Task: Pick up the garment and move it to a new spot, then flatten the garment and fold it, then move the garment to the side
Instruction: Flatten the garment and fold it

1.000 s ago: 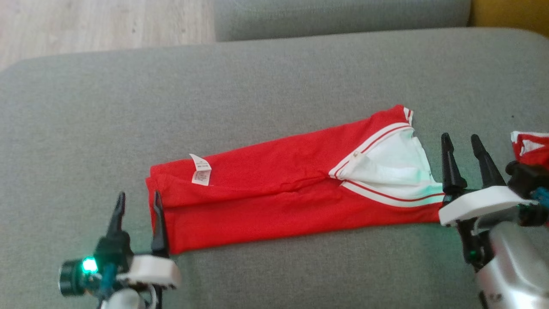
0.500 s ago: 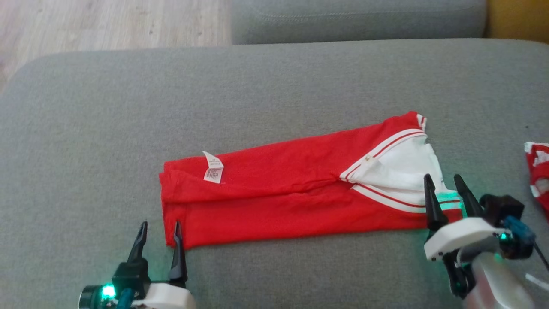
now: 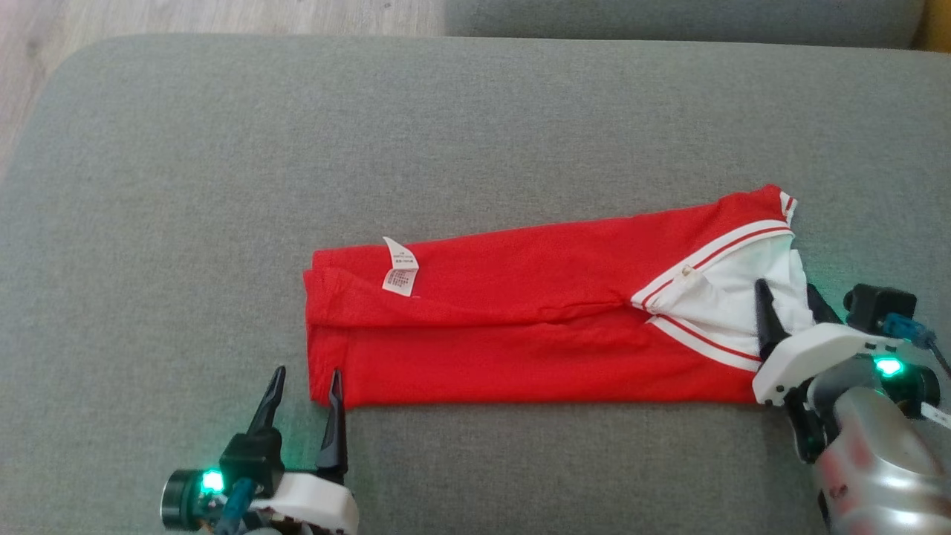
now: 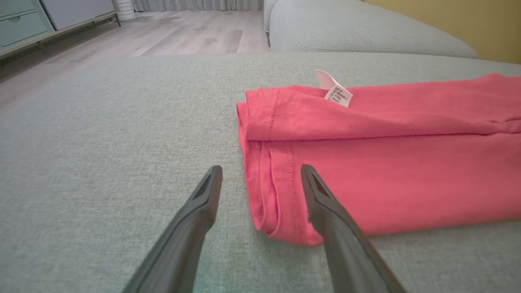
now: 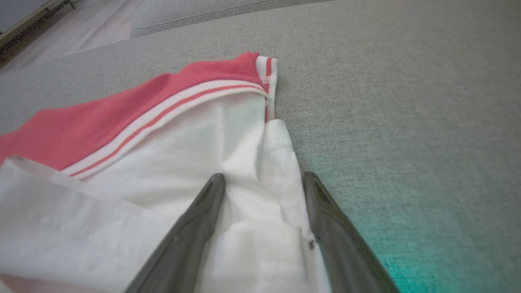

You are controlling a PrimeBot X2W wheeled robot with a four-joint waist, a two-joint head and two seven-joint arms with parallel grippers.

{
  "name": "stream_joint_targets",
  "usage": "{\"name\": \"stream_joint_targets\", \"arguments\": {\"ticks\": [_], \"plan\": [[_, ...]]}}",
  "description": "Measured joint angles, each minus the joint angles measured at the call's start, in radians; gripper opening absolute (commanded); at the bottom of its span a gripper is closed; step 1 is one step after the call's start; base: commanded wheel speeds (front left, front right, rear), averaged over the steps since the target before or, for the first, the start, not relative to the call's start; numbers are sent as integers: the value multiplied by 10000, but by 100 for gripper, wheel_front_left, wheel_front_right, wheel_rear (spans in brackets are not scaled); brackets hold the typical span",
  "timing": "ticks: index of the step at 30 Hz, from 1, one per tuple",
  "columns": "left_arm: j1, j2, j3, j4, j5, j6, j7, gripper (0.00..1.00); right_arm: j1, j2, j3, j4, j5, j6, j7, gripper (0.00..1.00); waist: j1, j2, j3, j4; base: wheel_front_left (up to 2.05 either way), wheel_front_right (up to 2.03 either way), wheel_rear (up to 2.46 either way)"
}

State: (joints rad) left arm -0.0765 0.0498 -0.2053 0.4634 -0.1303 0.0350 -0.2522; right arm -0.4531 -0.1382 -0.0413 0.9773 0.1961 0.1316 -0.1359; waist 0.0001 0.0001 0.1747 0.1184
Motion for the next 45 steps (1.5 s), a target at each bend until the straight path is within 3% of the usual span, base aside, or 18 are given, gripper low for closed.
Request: {"name": "stream_joint_targets", "arguments": {"ticks": [1,2,7,10,15,21,25,31,35,37,41,45], "plan": [[4,0,-2,48,-23,2,0,100,-78,10,2,100,59,0,0,40,0,0,-3,3,0,0,0],[6,0,2,77,-23,4,0,100,-117,21,-12,178,186,0,-2,0,0,0,-16,-15,0,0,0],[14,-2,69,90,-19,13,0,100,-95,90,-412,380,700,2,-792,0,1,0,-113,-304,0,0,0],[12,-4,73,82,69,-4,0,100,13,-242,-932,288,690,2,-1030,0,0,0,-178,-540,0,0,0],[0,-10,23,90,67,-12,0,100,262,-464,-1016,-1570,600,0,-1120,0,0,0,-308,-812,0,0,0],[-16,-15,-362,174,81,-90,0,100,840,280,1816,-3944,1603,0,-1126,0,0,0,-414,-670,0,0,0],[-16,-13,-562,274,79,-102,0,100,1095,343,3735,-4777,2671,0,-1149,0,0,0,-444,-285,0,0,0],[-2,-13,-679,412,48,-98,0,100,765,368,5810,-4926,3568,0,-825,0,0,0,-491,820,0,0,0],[22,-13,-775,431,-107,-84,0,100,298,416,6341,-4355,3754,0,-631,0,0,0,-500,1533,0,0,0],[35,-13,-775,464,-109,-84,0,100,144,470,6604,-4125,3877,0,-579,100,-1,0,-500,1835,0,0,0],[68,-13,-654,458,-109,-48,0,100,2,662,7091,-4192,4125,0,-821,100,-1,0,-507,2095,0,0,0],[97,-13,-497,305,-155,0,0,100,-134,654,6838,-4322,3998,0,-1091,100,0,0,-542,1773,0,0,0]]}}
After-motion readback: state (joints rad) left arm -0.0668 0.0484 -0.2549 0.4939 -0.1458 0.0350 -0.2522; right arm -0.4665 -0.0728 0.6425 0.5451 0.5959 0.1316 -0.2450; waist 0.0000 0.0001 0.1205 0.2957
